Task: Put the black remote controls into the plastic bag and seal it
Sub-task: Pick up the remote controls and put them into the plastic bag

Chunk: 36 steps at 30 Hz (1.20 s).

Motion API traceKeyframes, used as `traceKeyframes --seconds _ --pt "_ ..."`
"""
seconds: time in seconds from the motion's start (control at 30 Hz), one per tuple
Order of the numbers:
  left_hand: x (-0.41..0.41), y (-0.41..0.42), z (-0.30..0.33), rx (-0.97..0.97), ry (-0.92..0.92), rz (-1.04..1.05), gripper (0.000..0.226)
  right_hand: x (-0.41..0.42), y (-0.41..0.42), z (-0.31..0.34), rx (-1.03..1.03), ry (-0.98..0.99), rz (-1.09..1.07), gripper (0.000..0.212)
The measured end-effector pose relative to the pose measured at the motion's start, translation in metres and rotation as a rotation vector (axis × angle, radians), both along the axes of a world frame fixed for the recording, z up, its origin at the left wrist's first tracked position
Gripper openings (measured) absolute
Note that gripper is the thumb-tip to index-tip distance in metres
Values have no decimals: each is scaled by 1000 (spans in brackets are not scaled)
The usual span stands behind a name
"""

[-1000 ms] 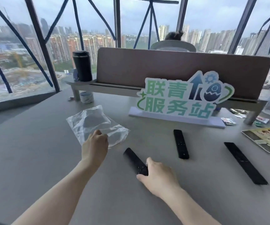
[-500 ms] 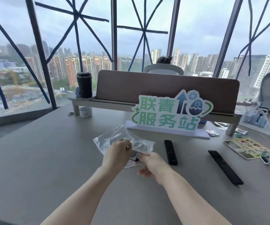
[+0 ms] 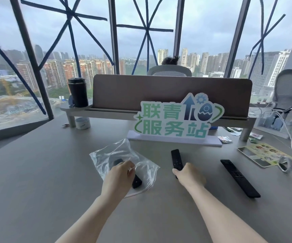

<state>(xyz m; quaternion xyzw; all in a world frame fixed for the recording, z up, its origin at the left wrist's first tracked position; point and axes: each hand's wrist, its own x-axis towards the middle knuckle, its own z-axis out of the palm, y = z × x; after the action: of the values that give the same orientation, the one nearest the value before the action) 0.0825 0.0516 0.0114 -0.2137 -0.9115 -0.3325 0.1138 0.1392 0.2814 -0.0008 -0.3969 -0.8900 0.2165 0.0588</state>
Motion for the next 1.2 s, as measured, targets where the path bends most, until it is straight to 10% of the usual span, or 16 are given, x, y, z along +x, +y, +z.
traceKeyframes --seconds 0.23,0.6,0.93,1.2 --pt "2 32 4 41 -45 -37 25 67 39 23 -879 386 -48 28" --pt "45 105 38 123 6 -222 25 111 9 37 -1108 407 49 29" --pt "43 83 15 110 23 -174 21 139 87 7 -125 380 -305 29" --pt "44 80 4 81 -9 -167 19 141 124 -8 16 120 -244 33"
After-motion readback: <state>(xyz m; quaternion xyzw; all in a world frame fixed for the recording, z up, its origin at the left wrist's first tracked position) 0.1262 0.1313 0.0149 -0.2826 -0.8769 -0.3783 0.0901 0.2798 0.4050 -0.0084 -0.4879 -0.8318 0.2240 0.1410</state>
